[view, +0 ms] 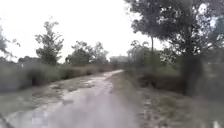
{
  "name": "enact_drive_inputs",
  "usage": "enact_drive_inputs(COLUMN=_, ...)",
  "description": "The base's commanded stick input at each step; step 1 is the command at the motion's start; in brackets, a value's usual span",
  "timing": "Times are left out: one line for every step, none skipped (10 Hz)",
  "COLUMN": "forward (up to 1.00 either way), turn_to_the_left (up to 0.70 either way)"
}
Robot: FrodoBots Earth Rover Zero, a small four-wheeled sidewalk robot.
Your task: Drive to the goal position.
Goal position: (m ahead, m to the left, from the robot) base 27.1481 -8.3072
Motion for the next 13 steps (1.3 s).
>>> enact_drive_inputs(forward=1.0, turn_to_the_left=0.0)
enact_drive_inputs(forward=1.0, turn_to_the_left=0.0)
enact_drive_inputs(forward=1.0, turn_to_the_left=0.0)
enact_drive_inputs(forward=1.0, turn_to_the_left=0.0)
enact_drive_inputs(forward=1.0, turn_to_the_left=0.0)
enact_drive_inputs(forward=1.0, turn_to_the_left=0.0)
enact_drive_inputs(forward=1.0, turn_to_the_left=0.0)
enact_drive_inputs(forward=1.0, turn_to_the_left=0.0)
enact_drive_inputs(forward=1.0, turn_to_the_left=0.0)
enact_drive_inputs(forward=1.0, turn_to_the_left=0.0)
enact_drive_inputs(forward=1.0, turn_to_the_left=0.15)
enact_drive_inputs(forward=1.0, turn_to_the_left=0.27)
enact_drive_inputs(forward=1.0, turn_to_the_left=0.27)
